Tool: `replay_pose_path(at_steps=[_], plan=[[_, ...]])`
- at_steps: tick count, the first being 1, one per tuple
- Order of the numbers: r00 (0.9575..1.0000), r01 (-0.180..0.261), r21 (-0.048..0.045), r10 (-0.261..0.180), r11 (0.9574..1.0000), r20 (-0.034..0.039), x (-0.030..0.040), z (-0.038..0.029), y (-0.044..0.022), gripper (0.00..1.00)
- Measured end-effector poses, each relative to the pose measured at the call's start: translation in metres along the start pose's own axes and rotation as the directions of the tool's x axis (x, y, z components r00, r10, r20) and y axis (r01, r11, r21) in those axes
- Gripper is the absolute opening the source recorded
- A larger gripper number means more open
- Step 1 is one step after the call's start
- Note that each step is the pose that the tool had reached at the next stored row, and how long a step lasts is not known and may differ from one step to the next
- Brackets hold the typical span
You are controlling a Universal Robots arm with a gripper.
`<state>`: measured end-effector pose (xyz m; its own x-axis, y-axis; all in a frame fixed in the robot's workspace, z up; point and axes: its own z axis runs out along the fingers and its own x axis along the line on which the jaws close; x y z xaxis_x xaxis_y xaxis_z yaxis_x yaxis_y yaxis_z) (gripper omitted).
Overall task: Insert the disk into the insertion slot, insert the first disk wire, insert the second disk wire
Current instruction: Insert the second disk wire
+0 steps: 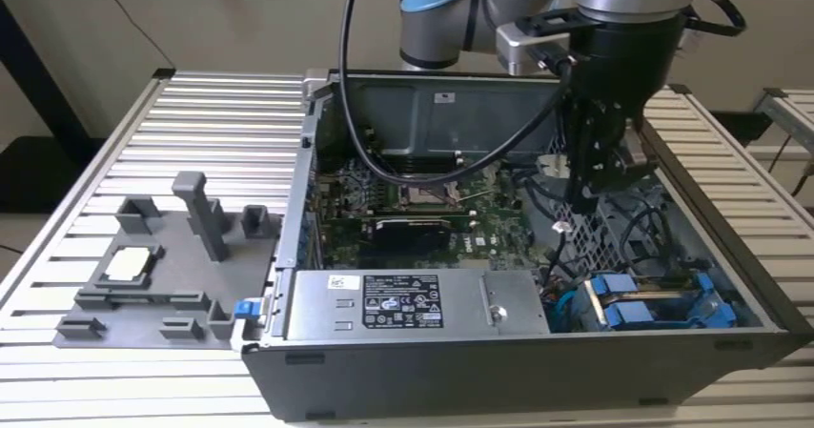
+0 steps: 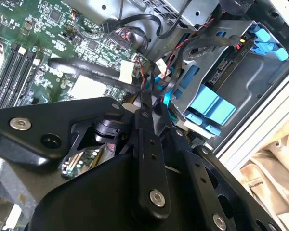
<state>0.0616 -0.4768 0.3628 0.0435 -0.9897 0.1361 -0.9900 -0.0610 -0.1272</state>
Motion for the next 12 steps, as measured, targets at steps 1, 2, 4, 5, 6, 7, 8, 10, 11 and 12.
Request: replay_pose_path(at_steps=[1, 2, 4, 5, 6, 7, 8, 10, 11, 12], plan=[[1.0, 0.002, 0.0015, -0.002, 1.0, -0.0061, -0.001, -0.0001, -0.0001, 0.23], [0.9999, 0.003, 0.0033, -0.003, 1.0, -0.0103, -0.0017, -0.0001, -0.0002, 0.23], [0.9997, 0.008, 0.0078, -0.008, 0.9999, -0.0218, -0.003, -0.0001, -0.0002, 0.23], [0.9996, 0.011, 0.0094, -0.011, 0.9999, -0.0265, -0.0034, 0.0, -0.0002, 0.23], [0.9995, 0.012, 0.0108, -0.012, 0.9999, -0.0282, -0.0034, 0.0001, -0.0001, 0.23], [0.9995, 0.013, 0.0113, -0.012, 0.9999, -0.0283, -0.0034, 0.0002, 0.0002, 0.23], [0.9995, 0.013, 0.0116, -0.013, 0.9998, -0.0284, -0.0035, 0.0004, 0.0006, 0.23], [0.9995, 0.014, 0.0124, -0.014, 0.9998, -0.0282, -0.0036, 0.0007, 0.0015, 0.23], [0.9995, 0.015, 0.0126, -0.015, 0.9998, -0.0279, -0.0036, 0.0008, 0.0018, 0.23], [0.9996, 0.016, 0.013, -0.015, 0.9998, -0.0255, -0.0037, 0.0009, 0.0018, 0.21]])
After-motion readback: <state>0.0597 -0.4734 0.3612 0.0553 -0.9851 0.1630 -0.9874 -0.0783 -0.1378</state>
